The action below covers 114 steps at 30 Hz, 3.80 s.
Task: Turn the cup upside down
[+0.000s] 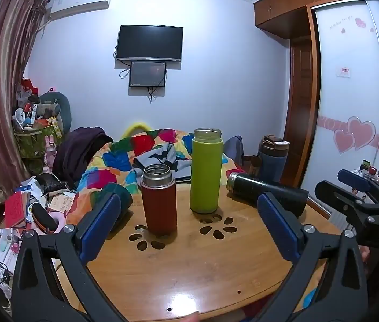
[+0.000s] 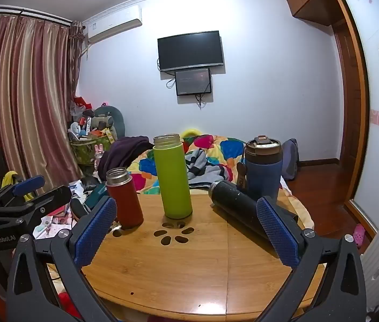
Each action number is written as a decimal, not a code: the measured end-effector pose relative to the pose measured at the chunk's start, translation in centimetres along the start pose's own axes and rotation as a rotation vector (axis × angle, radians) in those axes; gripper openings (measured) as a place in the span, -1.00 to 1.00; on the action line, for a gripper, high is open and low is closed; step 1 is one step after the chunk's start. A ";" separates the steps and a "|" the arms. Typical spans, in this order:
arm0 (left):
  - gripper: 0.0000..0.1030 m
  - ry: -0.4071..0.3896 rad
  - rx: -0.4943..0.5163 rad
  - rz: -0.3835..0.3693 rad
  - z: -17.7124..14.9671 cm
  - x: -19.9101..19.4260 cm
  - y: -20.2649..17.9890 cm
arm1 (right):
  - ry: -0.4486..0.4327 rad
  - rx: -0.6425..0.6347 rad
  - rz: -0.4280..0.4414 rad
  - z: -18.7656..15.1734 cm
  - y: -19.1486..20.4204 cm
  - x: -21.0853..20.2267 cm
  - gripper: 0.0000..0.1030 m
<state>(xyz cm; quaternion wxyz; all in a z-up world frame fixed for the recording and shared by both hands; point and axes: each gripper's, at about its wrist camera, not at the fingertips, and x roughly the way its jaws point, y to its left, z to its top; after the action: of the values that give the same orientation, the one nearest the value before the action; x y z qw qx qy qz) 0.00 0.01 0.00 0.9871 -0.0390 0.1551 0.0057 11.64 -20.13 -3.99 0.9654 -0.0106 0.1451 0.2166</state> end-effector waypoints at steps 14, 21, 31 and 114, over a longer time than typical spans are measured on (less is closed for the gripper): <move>1.00 -0.015 0.035 0.005 -0.3 -0.4 -0.4 | 0.003 0.005 0.001 0.0 0.0 -0.1 1.00; 1.00 -0.015 0.039 0.006 -0.3 -0.4 -0.6 | 0.003 0.005 0.001 0.0 0.1 -0.1 1.00; 1.00 -0.015 0.040 0.007 -0.2 -0.4 -0.6 | 0.001 0.005 0.001 0.0 0.1 -0.1 1.00; 0.63 0.257 -0.050 0.037 -0.5 14.6 4.8 | 0.154 0.032 0.026 -3.2 -1.6 5.2 1.00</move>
<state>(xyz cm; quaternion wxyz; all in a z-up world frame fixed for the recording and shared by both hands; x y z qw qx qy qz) 13.64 4.77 -5.26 0.9576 -0.0609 0.2806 0.0227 15.96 -19.69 -8.61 0.9486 -0.0099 0.2223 0.2250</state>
